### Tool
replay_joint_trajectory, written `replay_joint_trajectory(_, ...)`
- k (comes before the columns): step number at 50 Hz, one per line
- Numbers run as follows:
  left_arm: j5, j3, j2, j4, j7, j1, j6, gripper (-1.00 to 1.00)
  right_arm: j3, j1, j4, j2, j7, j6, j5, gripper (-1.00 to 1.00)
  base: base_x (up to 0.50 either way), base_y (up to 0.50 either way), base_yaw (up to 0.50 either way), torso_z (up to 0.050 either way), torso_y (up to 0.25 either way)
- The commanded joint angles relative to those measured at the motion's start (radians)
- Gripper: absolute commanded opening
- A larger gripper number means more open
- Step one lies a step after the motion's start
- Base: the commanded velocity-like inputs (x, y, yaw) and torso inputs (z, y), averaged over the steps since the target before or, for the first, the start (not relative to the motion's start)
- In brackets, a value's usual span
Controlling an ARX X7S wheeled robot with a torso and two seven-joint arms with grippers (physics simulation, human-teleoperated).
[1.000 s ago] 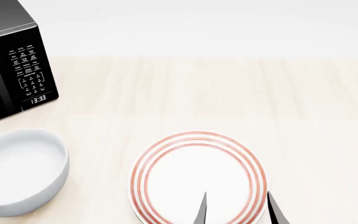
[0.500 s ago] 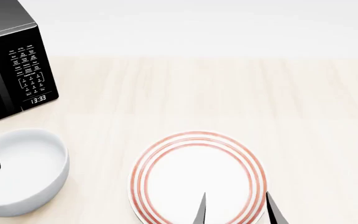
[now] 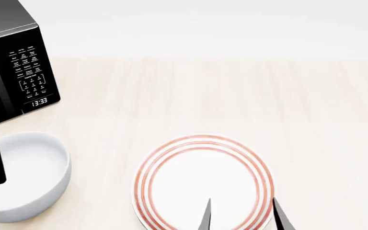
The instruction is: Pick up the white bowl and put it on the plate.
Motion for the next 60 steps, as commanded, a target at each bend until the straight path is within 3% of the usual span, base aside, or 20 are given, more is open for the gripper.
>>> replay_joint_trajectory(1, 0.031, -0.015, 0.038, -0.080, 0.030, -0.008, 0.053, 1.00, 0.017, 0.002, 0.008, -0.016, -0.020, -0.003, -0.024, 1.00, 0.00, 0.00, 0.00, 0.000, 0.000)
replay_joint_trajectory(30, 0.031, -0.016, 0.050, -0.094, 0.013, 0.013, 0.077, 1.00, 0.004, 0.009, 0.021, -0.007, -0.015, -0.011, -0.012, 1.00, 0.00, 0.00, 0.00, 0.000, 0.000)
replay_joint_trajectory(31, 0.032, -0.016, 0.050, -0.088, 0.010, 0.017, 0.077, -1.00, 0.003, 0.008, 0.019, -0.007, -0.014, -0.010, -0.012, 1.00, 0.00, 0.00, 0.00, 0.000, 0.000)
replay_joint_trajectory(46, 0.040, -0.025, 0.043, -0.172, 0.014, 0.007, 0.144, -1.00, -0.004, 0.011, 0.024, -0.003, -0.012, -0.015, -0.007, 1.00, 0.00, 0.00, 0.00, 0.000, 0.000)
replay_joint_trajectory(52, 0.067, -0.009, 0.046, -0.369, 0.054, -0.072, 0.265, -1.00, -0.007, 0.011, 0.022, -0.001, -0.007, -0.012, -0.008, 1.00, 0.00, 0.00, 0.00, 0.000, 0.000)
replay_joint_trajectory(60, 0.055, -0.024, 0.049, -0.337, 0.050, -0.050, 0.285, -1.00, -0.008, 0.014, 0.028, 0.001, -0.005, -0.017, -0.006, 1.00, 0.00, 0.00, 0.00, 0.000, 0.000)
